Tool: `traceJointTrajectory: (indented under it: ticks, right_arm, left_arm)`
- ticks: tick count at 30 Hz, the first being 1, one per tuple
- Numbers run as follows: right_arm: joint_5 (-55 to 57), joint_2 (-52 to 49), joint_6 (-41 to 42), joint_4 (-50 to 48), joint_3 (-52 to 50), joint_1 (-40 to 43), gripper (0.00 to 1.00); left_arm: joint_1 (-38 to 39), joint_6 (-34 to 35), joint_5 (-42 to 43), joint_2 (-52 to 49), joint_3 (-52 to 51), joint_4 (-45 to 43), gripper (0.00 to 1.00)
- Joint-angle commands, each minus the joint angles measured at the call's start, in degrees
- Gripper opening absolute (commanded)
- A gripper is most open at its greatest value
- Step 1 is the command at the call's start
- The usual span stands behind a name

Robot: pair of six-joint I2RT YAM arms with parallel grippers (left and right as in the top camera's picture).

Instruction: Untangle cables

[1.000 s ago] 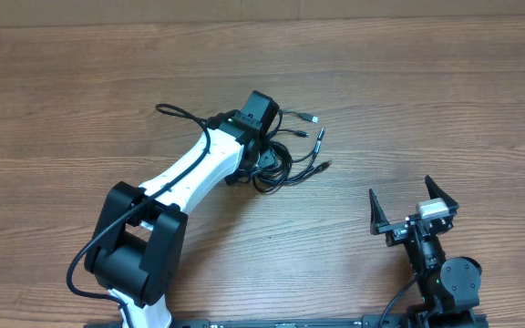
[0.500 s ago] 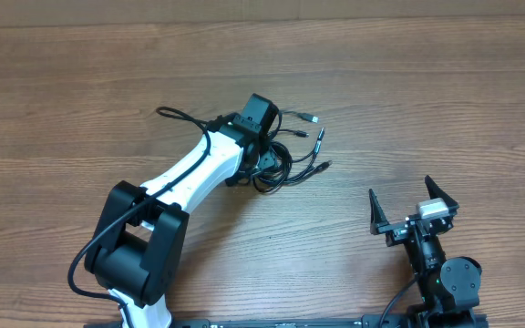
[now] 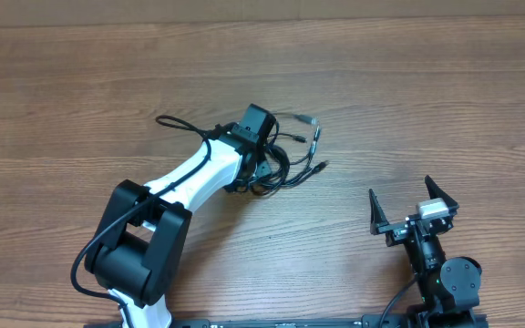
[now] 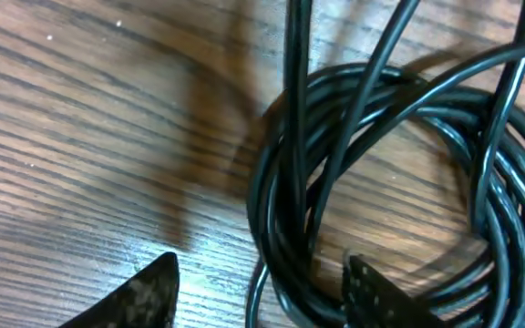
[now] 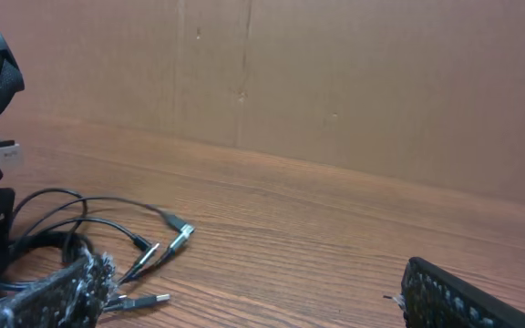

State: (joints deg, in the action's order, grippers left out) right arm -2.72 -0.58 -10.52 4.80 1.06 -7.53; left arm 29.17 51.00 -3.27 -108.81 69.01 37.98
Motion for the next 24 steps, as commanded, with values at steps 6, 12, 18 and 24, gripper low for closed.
traceJointTrajectory:
  ticks: [6, 12, 18, 24]
  right_arm:
    - [0.07, 0.42, -0.07, -0.15, -0.61, 0.22, 1.00]
    - [0.07, 0.42, -0.07, -0.15, -0.61, 0.22, 1.00]
    - [0.07, 0.42, -0.07, -0.15, -0.61, 0.22, 1.00]
    - [0.07, 0.42, -0.07, -0.15, -0.61, 0.22, 1.00]
  left_arm:
    - [0.15, 0.44, -1.16, -0.63, -0.76, -0.42, 0.34]
    - [0.15, 0.42, -1.09, -0.63, -0.74, -0.39, 0.21]
    - [0.09, -1.60, 0.15, -0.57, -0.50, -0.33, 0.04]
    - [0.09, -5.20, 0.17, -0.09, 1.92, 2.64, 0.04]
